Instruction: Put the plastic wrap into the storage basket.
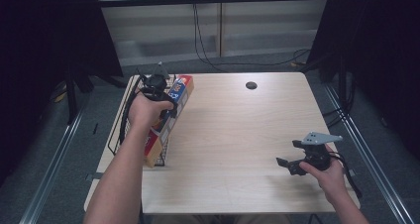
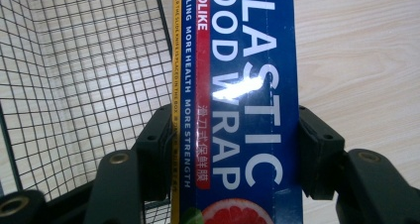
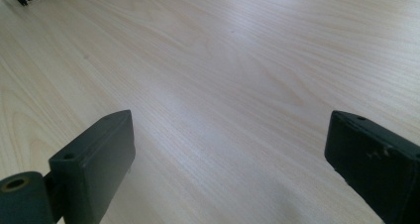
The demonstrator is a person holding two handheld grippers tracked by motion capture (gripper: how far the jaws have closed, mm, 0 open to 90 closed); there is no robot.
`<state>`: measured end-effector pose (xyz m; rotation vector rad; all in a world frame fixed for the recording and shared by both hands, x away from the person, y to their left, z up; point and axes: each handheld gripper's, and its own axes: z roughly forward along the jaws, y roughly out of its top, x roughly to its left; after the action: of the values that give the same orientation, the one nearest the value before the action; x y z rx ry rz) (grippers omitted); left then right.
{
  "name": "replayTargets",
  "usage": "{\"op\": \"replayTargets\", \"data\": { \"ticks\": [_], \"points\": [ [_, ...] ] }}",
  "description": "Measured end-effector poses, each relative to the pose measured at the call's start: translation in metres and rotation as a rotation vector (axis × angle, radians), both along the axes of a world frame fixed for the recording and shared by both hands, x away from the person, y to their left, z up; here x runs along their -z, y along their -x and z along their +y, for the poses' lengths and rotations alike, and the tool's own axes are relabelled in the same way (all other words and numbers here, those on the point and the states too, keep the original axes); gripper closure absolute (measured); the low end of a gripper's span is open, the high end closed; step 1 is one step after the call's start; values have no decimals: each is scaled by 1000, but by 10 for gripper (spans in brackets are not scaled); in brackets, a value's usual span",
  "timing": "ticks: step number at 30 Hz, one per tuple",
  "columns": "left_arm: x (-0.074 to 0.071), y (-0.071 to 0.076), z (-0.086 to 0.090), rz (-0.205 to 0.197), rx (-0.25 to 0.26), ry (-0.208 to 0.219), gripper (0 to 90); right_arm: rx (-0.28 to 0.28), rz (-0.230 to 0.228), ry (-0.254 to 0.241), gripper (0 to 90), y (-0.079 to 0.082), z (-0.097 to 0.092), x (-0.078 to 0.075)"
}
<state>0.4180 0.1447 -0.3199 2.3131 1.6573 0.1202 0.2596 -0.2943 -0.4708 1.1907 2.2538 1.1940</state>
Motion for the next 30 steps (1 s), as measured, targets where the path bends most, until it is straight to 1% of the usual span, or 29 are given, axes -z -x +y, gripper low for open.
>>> {"op": "replayTargets", "data": {
  "ticks": [3,4,7,8,10,12,15,20,21,22,23,25,27,28,30],
  "points": [
    [0,1,4,-3,-10,-4,432,-4,-2,0,51,0,0,0],
    [0,1,5,-4,-6,-7,432,-2,-1,1,51,0,0,0],
    [-1,1,9,-5,-20,-6,433,-3,-2,-1,51,0,0,0],
    [-1,1,10,0,-23,-5,432,-3,-1,0,50,0,0,0],
    [-1,2,12,-7,-29,-5,433,-3,1,0,50,0,0,0],
    [-1,1,13,-2,-22,-14,433,-2,2,-1,51,0,0,0],
    [-1,2,15,-2,-32,-6,433,-1,-1,-1,50,0,0,0],
    [-2,2,20,2,-34,-9,432,0,0,-2,50,0,0,0],
    [-1,3,20,-4,-45,-9,432,-1,-1,-3,50,0,0,0],
    [-2,3,21,2,-45,-5,433,0,-1,-2,50,0,0,0],
    [-2,3,23,1,-46,-10,432,2,-2,-3,50,0,0,0],
    [-2,3,24,3,-51,-7,433,2,-2,-3,50,0,0,0],
    [-1,4,26,-4,-59,-9,432,1,-2,-3,50,0,0,0],
    [-2,4,28,2,-55,-7,433,1,-2,-3,51,0,0,0],
    [-2,4,29,-2,-61,-6,432,0,-1,-5,51,0,0,0]
  ]
}}
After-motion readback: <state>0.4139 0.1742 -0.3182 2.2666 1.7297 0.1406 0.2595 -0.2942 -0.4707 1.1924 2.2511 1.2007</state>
